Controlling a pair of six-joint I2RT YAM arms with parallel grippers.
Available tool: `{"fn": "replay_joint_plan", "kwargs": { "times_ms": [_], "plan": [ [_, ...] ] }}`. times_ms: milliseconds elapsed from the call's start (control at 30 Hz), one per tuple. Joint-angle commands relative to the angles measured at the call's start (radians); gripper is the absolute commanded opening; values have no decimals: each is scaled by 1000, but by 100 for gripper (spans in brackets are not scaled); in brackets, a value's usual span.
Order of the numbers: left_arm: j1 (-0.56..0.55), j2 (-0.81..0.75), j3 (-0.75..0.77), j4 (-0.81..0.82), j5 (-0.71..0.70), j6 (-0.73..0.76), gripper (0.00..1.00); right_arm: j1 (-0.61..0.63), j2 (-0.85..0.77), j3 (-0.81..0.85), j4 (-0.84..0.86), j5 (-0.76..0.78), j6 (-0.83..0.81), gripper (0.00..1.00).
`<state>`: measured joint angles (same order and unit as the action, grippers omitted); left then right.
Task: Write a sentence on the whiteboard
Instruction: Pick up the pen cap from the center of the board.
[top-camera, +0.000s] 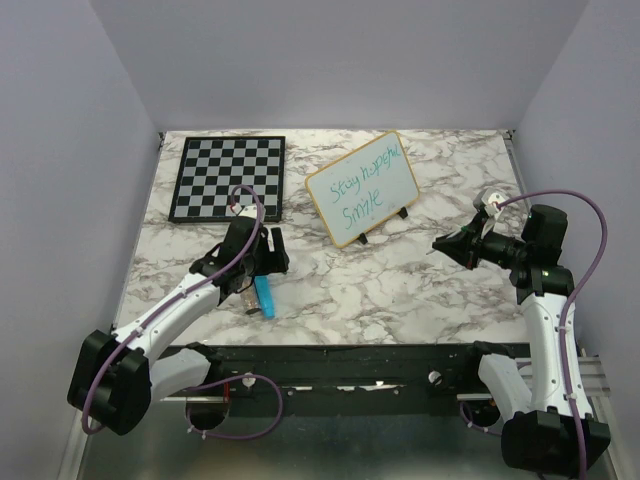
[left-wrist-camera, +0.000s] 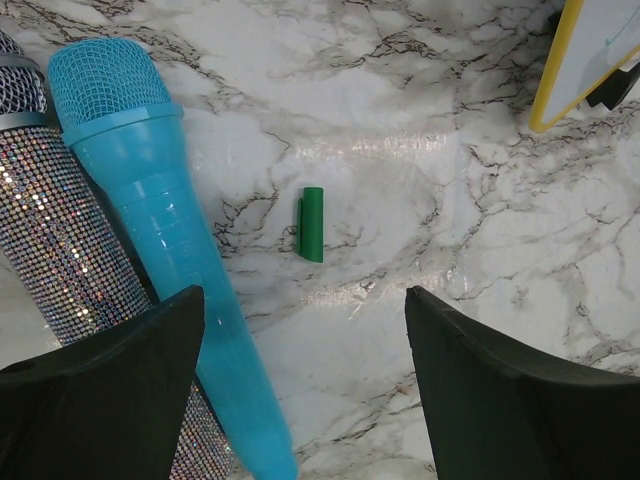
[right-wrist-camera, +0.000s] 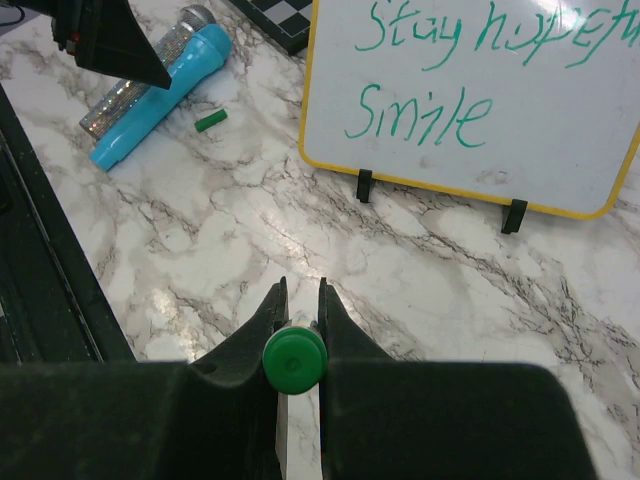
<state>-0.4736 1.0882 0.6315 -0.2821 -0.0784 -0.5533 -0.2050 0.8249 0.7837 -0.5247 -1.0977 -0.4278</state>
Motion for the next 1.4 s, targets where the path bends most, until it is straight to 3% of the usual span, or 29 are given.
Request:
{"fn": "replay_joint_plan", "kwargs": {
  "times_ms": [0, 100, 167, 1367],
  "plan": [
    [-3, 13, 19, 0, -12, 30, 87, -7, 8, -4, -26, -34, -8, 1],
    [-3, 22, 11, 7, -11, 36, 87, -7, 8, -4, -26, -36, -8, 1],
    [-5, 29, 10, 15, -3, 38, 93, -7, 10, -4, -26, -36, -9, 0],
    [-22, 82, 17, 24, 22, 85, 92, -7, 10, -4, -28, -33, -12, 1]
  ]
}}
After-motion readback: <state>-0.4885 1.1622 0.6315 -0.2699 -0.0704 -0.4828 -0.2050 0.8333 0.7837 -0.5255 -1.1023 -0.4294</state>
